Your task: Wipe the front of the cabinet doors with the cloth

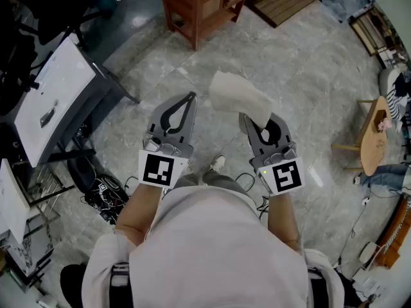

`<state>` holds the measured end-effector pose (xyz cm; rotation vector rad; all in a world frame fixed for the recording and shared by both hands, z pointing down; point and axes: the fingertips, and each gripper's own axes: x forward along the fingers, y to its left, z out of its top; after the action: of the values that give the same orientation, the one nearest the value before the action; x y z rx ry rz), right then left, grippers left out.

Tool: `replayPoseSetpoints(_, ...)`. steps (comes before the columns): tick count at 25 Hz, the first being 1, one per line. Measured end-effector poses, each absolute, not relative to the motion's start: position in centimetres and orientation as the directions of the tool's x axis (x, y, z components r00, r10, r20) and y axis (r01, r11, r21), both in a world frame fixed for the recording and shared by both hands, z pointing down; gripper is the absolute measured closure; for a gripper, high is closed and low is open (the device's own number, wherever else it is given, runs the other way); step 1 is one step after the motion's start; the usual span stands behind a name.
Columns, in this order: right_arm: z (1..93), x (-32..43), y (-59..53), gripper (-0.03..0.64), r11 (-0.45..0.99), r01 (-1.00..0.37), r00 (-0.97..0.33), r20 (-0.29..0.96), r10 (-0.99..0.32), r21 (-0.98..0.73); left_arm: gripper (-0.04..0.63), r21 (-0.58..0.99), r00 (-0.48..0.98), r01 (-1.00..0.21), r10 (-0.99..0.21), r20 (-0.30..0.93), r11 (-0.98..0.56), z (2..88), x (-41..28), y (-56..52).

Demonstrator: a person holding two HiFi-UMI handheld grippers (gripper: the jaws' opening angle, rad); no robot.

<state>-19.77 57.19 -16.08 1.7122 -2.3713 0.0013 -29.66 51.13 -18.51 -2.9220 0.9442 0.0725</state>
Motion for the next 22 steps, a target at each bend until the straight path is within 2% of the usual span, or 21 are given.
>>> replayPoseSetpoints(8, -15.8, -17.9, 56.3, 0.547, 0.369, -0.922, -0.348, 0.171, -0.922, 0.113, 0.577, -0.116, 0.796, -0.604, -0.604, -0.035, -0.789, -18.1, -27.1, 51.5)
replayPoseSetpoints(13, -16.1, -16.0, 55.5, 0.546, 0.397, -0.907, -0.385, 0.109, -0.916, 0.136, 0.577, -0.118, 0.763, -0.645, -0.646, -0.033, -0.755, -18.0, -25.4, 51.2)
replayPoseSetpoints(22, -14.0, -13.2, 54.9, 0.546, 0.462, -0.88, -0.45, 0.12, -0.885, 0.108, 0.577, -0.11, 0.719, -0.693, -0.695, -0.03, -0.712, -17.2, -22.2, 50.7)
